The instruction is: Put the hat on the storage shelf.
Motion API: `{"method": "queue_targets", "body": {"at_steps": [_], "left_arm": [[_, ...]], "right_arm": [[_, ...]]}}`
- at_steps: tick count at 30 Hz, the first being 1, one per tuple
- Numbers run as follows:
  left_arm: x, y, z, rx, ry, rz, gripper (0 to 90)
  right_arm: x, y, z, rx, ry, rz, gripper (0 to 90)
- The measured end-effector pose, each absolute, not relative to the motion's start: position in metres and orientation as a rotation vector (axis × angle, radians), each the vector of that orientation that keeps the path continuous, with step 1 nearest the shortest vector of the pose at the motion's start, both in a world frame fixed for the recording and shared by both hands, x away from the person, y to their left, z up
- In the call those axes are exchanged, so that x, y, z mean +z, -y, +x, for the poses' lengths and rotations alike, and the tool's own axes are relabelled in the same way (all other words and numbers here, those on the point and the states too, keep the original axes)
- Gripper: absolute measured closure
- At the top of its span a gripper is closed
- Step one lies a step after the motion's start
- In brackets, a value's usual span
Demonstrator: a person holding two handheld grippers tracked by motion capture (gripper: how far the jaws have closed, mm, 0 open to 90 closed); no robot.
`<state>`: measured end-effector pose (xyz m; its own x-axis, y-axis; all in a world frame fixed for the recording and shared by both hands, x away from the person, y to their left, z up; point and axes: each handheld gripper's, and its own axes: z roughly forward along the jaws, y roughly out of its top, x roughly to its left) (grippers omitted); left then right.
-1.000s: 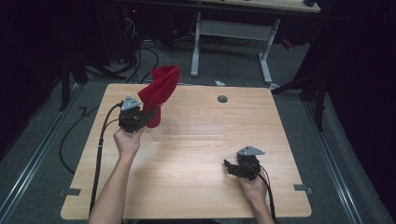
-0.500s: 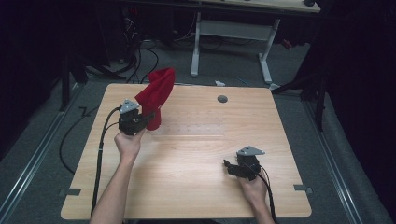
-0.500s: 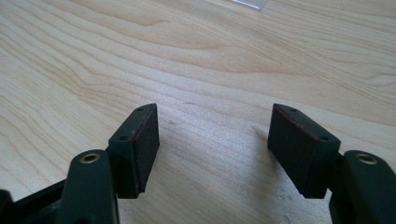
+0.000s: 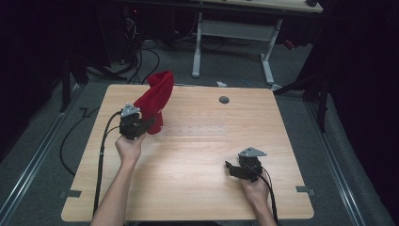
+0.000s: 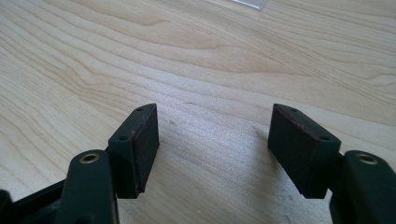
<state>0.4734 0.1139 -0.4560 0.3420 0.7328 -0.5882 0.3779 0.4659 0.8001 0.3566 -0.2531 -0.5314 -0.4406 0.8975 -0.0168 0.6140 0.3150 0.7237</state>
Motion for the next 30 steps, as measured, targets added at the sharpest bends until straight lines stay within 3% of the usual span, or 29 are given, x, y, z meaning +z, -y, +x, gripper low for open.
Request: {"method": "queue_targets", "body": {"at_steps": [12, 20, 30], "left_arm": [[-0.461, -0.117, 0.468, 0.3, -1.292, 1.14, 77.5], [-0.461, -0.115, 0.459, 0.354, -1.297, 1.211, 52.1], [-0.46, -0.116, 0.449, 0.36, -1.283, 1.219, 39.9]], "right_arm": [[-0.531, 0.253, 0.357, 0.914, -2.17, 1.341, 33.9], [-0.531, 0.253, 0.356, 0.914, -2.17, 1.342, 33.9], [-0.531, 0.253, 0.356, 0.914, -2.174, 1.336, 33.6]]}}
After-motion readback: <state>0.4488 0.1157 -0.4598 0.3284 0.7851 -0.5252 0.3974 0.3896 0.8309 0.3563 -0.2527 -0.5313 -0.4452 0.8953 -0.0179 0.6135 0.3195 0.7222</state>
